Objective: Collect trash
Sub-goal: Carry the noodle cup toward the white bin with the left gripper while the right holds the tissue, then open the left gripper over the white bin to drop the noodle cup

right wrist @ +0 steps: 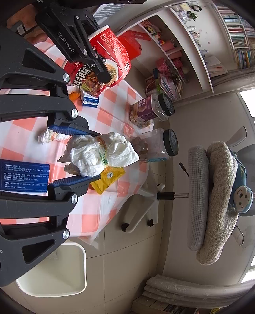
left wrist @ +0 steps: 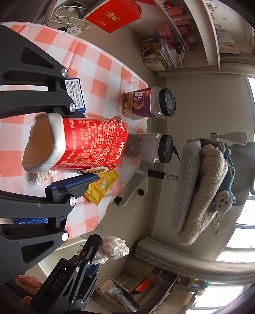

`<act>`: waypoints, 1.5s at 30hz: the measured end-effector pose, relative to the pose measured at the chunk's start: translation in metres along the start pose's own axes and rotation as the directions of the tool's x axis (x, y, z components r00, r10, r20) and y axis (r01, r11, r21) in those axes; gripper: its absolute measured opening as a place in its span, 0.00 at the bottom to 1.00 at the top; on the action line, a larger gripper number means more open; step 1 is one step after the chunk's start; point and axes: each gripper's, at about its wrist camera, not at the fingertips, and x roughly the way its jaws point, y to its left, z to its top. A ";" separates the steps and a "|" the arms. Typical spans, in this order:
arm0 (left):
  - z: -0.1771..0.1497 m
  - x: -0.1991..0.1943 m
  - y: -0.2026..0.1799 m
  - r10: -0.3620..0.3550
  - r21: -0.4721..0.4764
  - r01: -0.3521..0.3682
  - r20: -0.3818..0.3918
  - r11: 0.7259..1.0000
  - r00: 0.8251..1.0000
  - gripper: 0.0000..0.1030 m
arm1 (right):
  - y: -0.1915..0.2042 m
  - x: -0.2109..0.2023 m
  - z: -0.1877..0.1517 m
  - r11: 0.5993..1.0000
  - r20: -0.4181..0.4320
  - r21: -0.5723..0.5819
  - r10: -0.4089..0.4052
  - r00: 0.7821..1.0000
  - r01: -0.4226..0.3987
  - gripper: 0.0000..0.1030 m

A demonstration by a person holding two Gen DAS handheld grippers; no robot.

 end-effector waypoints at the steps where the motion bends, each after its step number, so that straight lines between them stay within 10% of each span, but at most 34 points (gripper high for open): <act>1: -0.001 0.000 -0.006 -0.009 0.005 0.009 -0.001 1.000 1.000 0.40 | -0.005 -0.002 -0.001 1.000 0.002 0.006 -0.006 1.000 0.006 0.32; 19: -0.015 0.011 -0.121 -0.152 0.082 0.157 -0.070 0.984 0.986 0.40 | -0.144 -0.067 -0.018 0.953 0.032 0.232 -0.207 0.978 0.194 0.35; 22: -0.015 0.012 -0.150 -0.177 0.118 0.185 -0.078 0.976 0.981 0.40 | -0.173 -0.081 -0.025 0.929 0.029 0.301 -0.234 0.972 0.214 0.63; 31: -0.021 0.023 -0.246 -0.260 0.213 0.280 -0.119 0.936 0.958 0.40 | -0.245 -0.132 -0.044 0.815 0.059 0.467 -0.417 0.907 0.344 0.90; 42: -0.026 0.044 -0.328 -0.376 0.206 0.418 -0.217 0.885 0.901 0.42 | -0.296 -0.174 -0.060 0.692 0.062 0.594 -0.548 0.834 0.411 0.93; 45: -0.027 0.055 -0.337 -0.413 0.141 0.459 -0.267 0.877 0.871 0.65 | -0.302 -0.182 -0.064 0.672 0.065 0.610 -0.571 0.818 0.421 0.93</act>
